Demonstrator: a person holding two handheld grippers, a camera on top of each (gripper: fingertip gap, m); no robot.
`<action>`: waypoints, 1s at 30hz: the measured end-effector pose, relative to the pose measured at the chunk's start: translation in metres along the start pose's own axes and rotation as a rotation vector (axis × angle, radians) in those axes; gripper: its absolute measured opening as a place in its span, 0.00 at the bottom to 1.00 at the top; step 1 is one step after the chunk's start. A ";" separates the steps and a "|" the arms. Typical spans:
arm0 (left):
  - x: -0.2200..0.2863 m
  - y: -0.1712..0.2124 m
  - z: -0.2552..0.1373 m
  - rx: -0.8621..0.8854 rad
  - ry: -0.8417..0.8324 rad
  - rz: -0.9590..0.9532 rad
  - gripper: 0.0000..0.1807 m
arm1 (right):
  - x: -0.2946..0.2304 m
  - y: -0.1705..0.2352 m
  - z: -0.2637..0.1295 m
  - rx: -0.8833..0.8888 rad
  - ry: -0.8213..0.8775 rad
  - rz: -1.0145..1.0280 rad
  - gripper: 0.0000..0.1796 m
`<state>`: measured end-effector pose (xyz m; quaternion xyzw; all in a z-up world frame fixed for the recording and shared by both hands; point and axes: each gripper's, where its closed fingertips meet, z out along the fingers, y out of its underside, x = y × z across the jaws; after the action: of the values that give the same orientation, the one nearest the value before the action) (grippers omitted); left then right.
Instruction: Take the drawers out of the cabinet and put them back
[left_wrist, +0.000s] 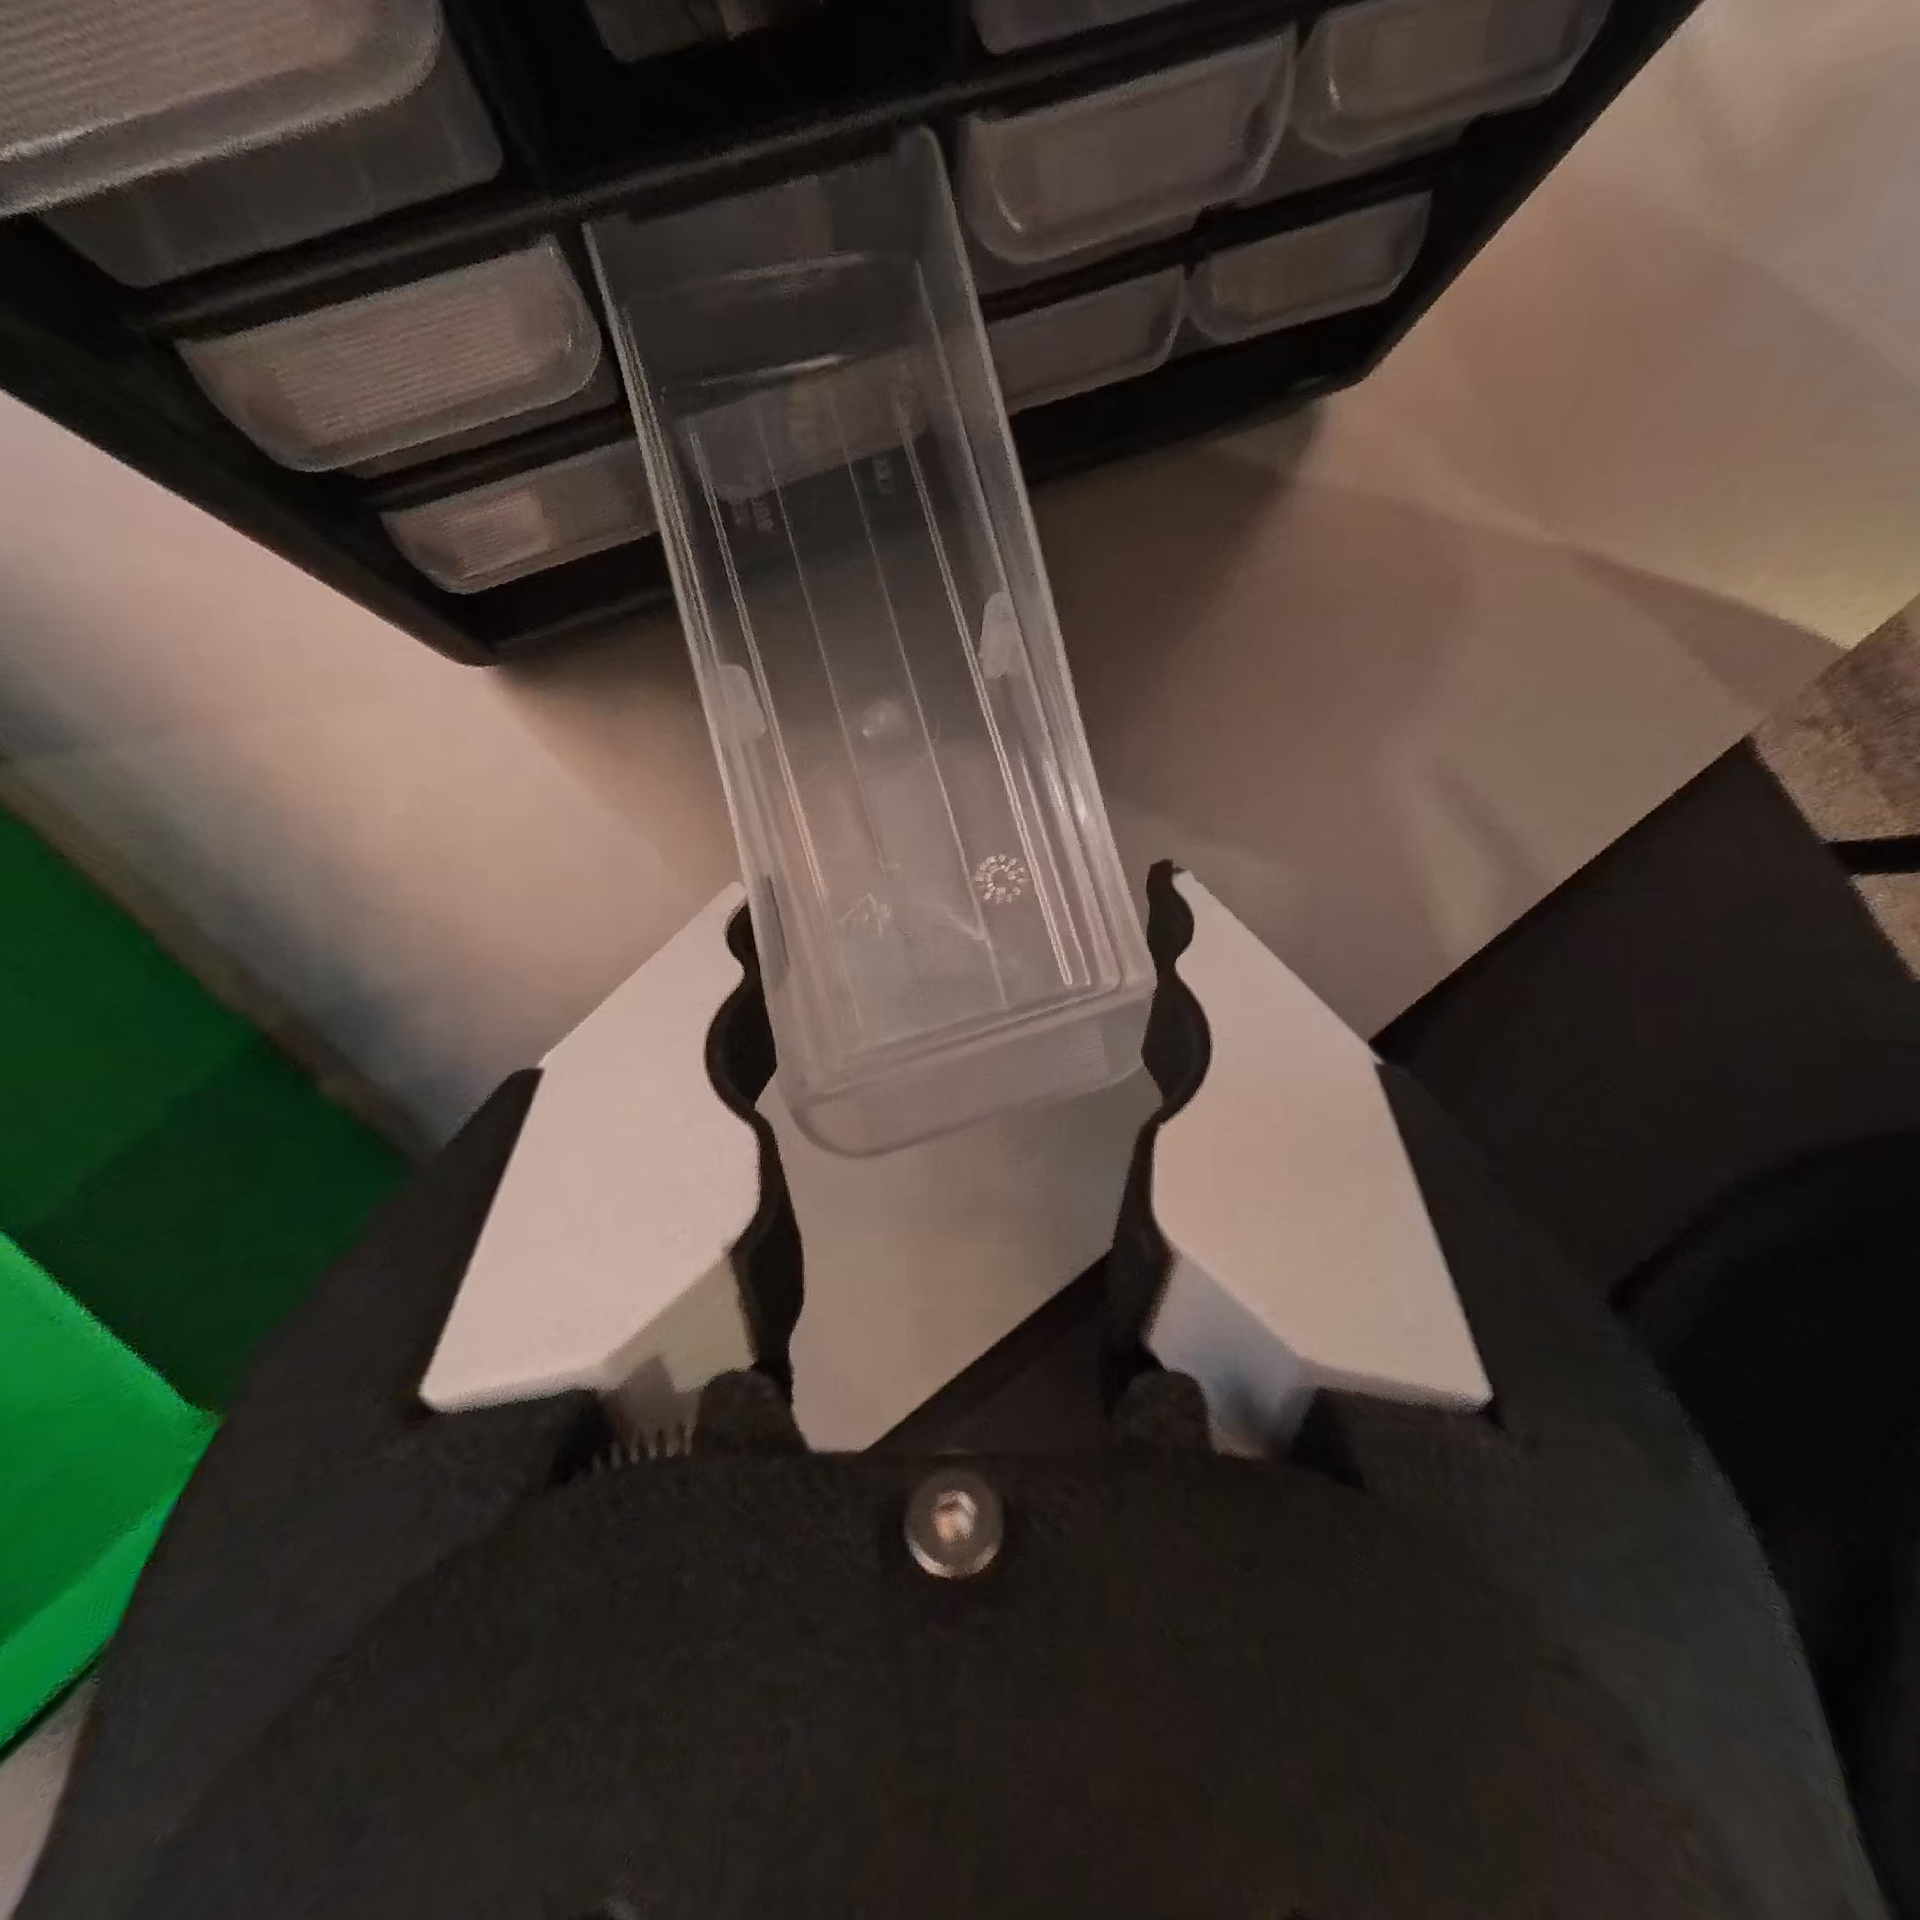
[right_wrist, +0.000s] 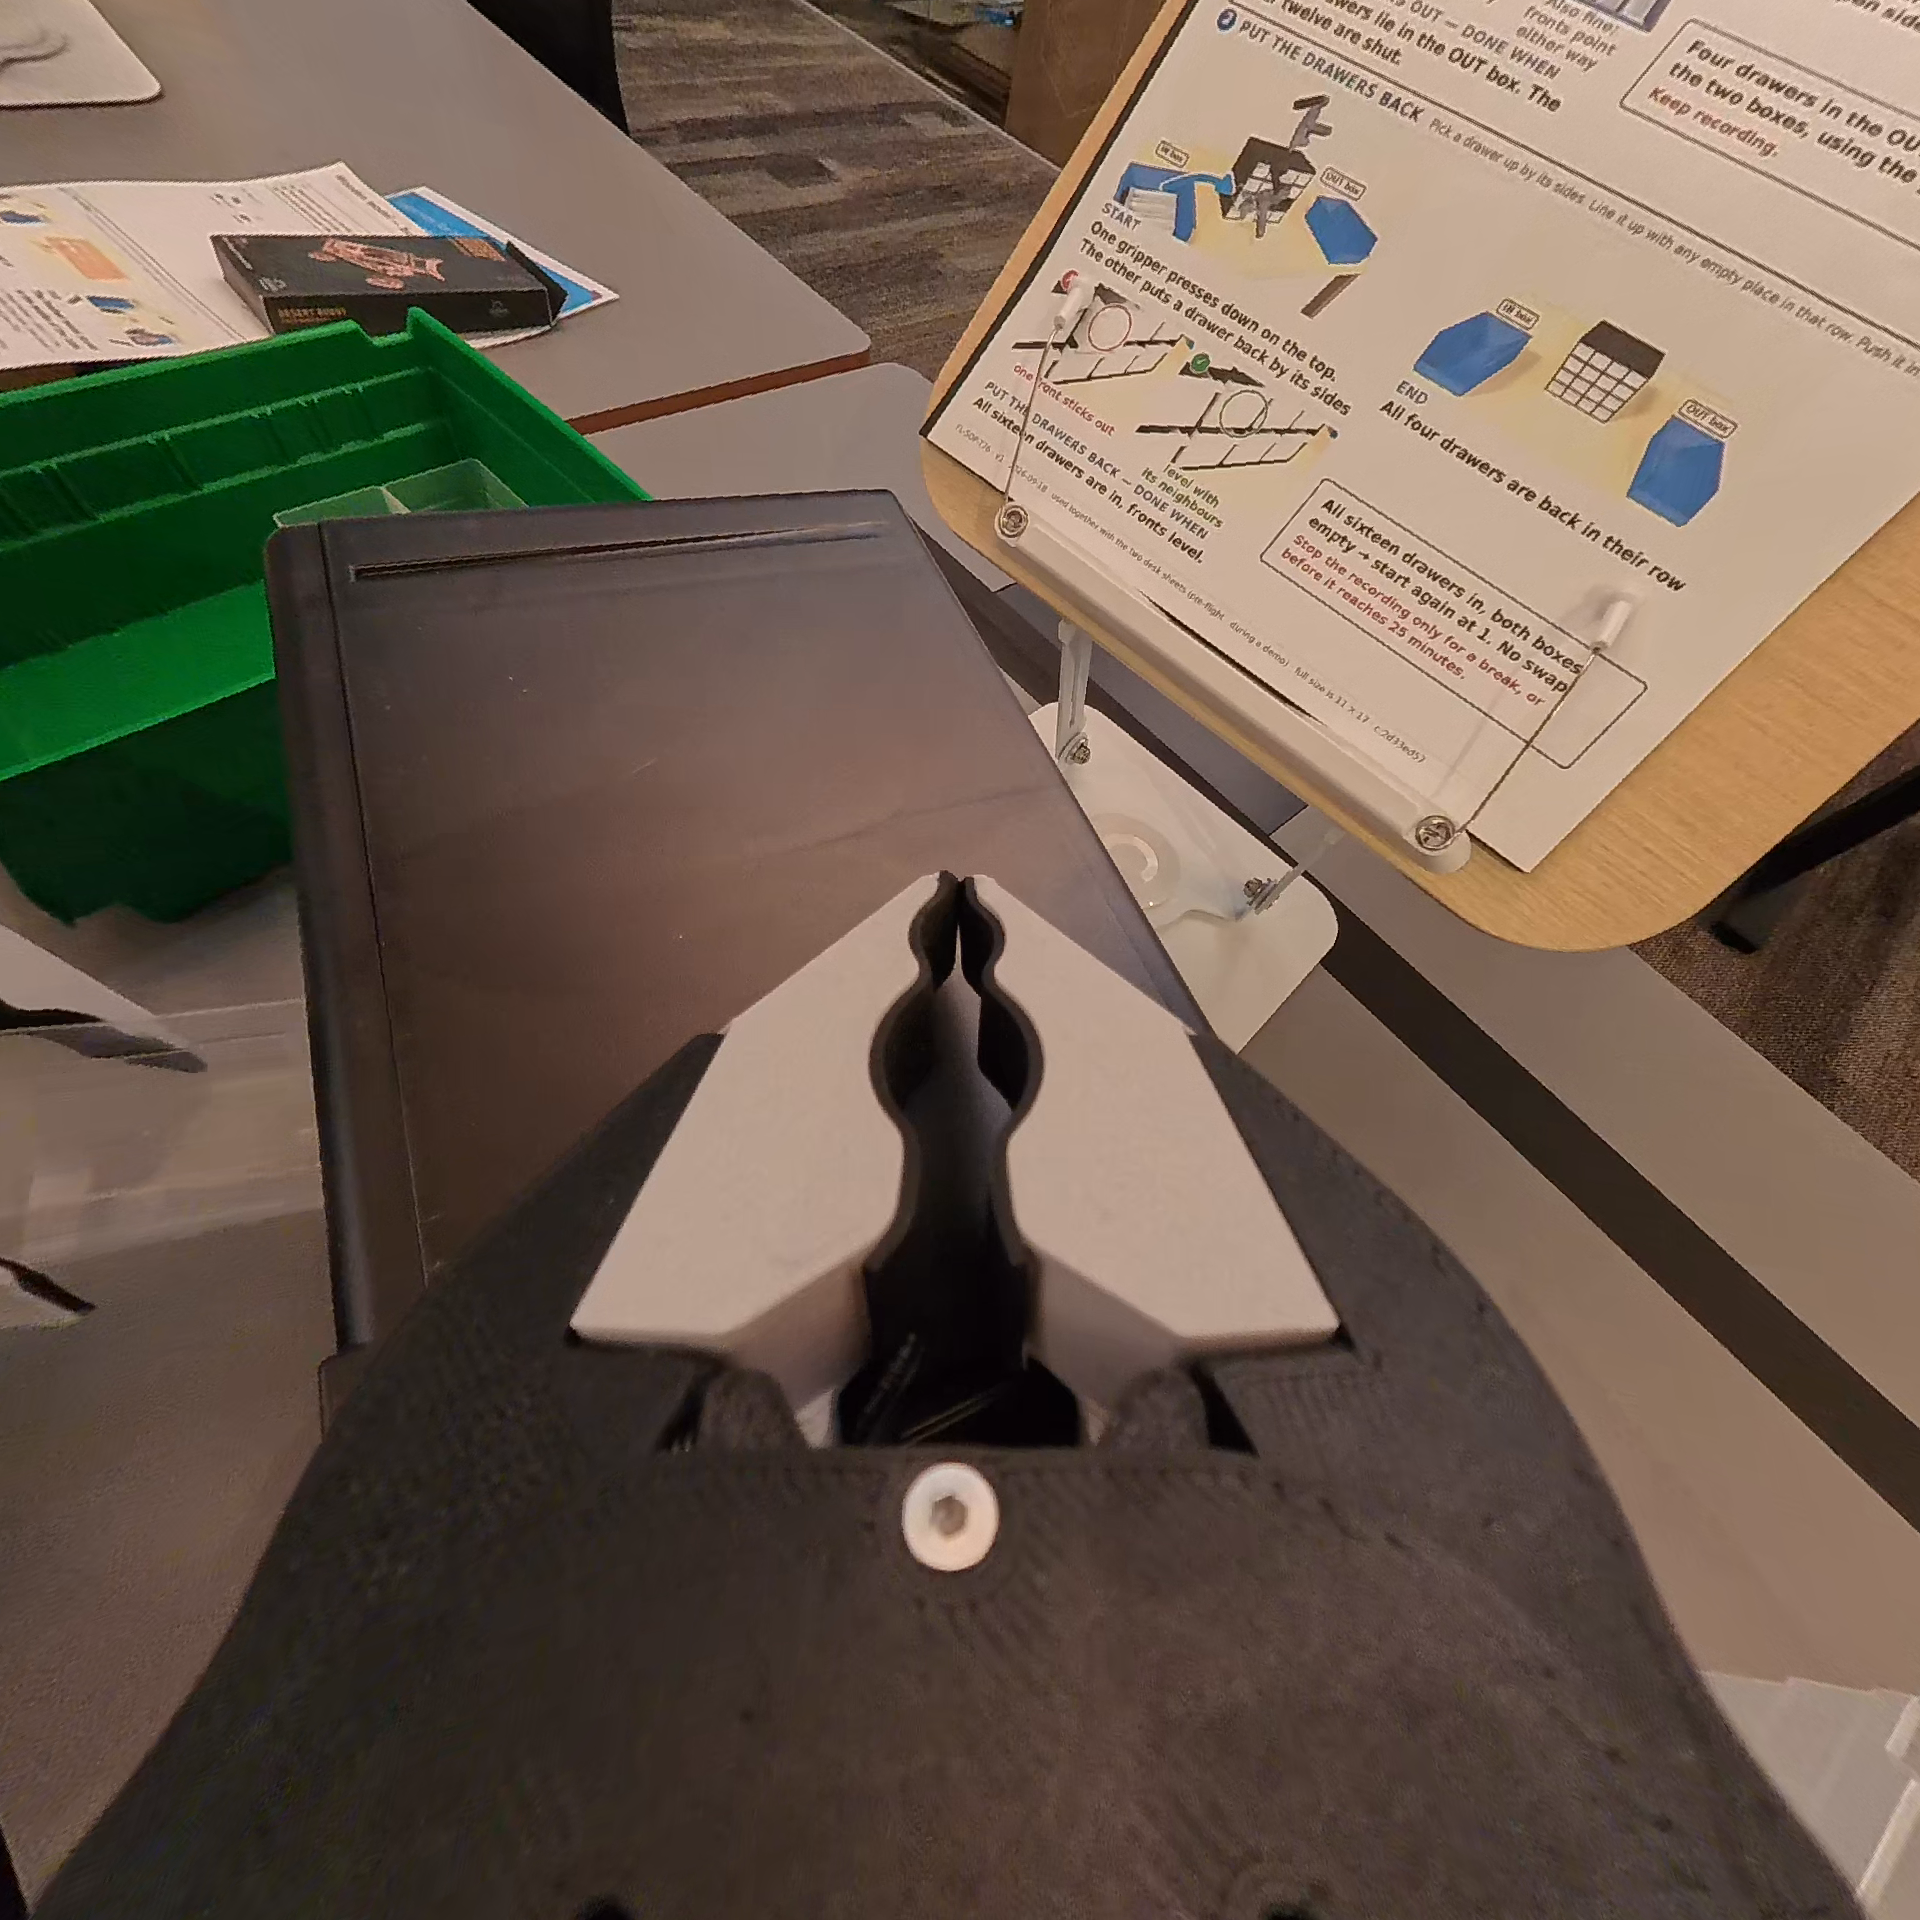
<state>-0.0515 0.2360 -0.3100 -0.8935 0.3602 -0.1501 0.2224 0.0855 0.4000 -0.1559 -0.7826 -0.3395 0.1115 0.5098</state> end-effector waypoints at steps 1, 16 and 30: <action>0.000 -0.002 0.002 0.008 0.002 -0.005 0.39 | 0.000 0.000 0.000 0.000 0.000 0.000 0.00; 0.003 -0.042 0.037 0.230 0.030 0.050 0.51 | 0.000 0.000 -0.001 0.007 -0.001 -0.004 0.00; -0.047 -0.051 0.024 0.353 -0.095 0.042 0.37 | 0.000 0.000 0.000 0.005 -0.006 -0.004 0.00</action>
<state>-0.0443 0.3090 -0.3093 -0.8390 0.3359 -0.1641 0.3954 0.0854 0.3995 -0.1557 -0.7802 -0.3422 0.1138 0.5111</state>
